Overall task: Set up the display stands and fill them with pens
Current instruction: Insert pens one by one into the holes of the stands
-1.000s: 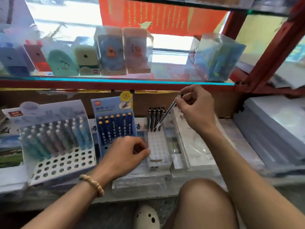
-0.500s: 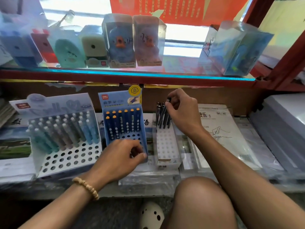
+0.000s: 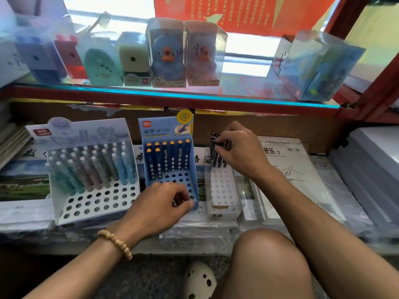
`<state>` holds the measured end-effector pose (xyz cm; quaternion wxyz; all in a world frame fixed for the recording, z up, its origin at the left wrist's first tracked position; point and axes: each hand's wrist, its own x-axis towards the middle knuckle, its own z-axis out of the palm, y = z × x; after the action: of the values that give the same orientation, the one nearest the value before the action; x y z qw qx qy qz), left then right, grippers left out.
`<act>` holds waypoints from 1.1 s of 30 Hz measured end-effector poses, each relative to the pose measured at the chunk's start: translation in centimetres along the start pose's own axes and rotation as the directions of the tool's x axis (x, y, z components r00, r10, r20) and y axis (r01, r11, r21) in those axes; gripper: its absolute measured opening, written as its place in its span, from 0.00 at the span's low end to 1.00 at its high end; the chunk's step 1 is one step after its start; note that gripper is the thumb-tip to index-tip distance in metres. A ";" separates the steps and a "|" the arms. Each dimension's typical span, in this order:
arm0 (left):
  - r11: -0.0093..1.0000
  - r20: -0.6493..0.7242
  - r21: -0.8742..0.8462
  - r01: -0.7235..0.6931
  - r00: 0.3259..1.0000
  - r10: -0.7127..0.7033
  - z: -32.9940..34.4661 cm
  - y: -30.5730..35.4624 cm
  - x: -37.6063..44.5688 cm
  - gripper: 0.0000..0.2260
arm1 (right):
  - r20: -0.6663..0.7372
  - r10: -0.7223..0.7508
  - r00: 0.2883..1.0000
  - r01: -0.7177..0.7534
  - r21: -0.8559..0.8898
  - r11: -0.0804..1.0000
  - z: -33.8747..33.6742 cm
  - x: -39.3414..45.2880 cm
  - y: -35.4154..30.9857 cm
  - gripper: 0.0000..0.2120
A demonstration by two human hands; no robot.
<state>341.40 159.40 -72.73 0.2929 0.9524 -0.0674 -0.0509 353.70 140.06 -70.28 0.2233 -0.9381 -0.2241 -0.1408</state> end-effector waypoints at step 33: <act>0.960 -0.448 -0.012 0.280 0.857 -0.255 -18.4 -6.0 -23.6 0.11 | 0.227 -0.533 0.815 0.455 0.320 0.831 -1.7 3.1 -30.8 0.10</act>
<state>321.25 178.12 -59.62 0.2648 0.9462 0.1329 0.1301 341.19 164.96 -56.71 0.2581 -0.8207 -0.5095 -0.0173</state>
